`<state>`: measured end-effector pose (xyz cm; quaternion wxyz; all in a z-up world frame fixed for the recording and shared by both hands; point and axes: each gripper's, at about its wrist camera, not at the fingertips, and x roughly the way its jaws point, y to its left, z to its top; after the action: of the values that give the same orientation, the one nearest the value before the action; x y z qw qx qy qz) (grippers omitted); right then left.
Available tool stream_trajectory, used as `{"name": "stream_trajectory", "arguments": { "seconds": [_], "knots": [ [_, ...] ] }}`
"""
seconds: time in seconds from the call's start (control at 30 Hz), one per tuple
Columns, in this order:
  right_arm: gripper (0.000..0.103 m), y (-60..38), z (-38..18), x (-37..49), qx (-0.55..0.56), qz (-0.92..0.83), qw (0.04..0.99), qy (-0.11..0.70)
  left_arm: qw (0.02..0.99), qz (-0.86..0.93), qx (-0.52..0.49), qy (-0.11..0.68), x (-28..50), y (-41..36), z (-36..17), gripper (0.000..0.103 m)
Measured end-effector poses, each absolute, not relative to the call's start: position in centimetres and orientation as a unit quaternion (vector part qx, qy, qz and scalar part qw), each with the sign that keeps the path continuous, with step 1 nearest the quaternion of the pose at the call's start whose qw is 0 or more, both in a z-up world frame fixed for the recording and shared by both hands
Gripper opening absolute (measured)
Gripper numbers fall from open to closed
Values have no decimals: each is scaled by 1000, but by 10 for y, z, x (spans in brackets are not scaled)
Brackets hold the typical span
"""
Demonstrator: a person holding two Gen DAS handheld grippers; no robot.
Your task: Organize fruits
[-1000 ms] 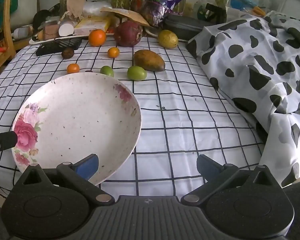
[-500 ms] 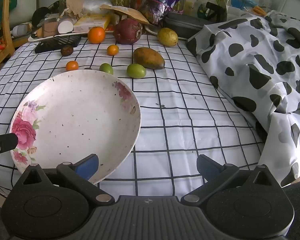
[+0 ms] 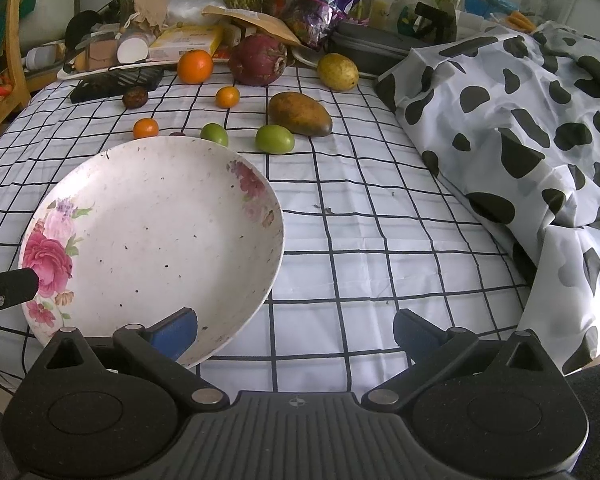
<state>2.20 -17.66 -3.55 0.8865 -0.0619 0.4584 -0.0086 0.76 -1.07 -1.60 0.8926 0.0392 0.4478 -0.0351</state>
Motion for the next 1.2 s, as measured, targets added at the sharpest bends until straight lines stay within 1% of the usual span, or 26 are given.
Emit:
{"name": "stream_trajectory", "arguments": {
  "seconds": [1.2],
  "knots": [
    [103, -178, -37, 22, -60, -9, 885, 462, 889, -39, 42, 454, 8, -13, -19, 103]
  ]
}}
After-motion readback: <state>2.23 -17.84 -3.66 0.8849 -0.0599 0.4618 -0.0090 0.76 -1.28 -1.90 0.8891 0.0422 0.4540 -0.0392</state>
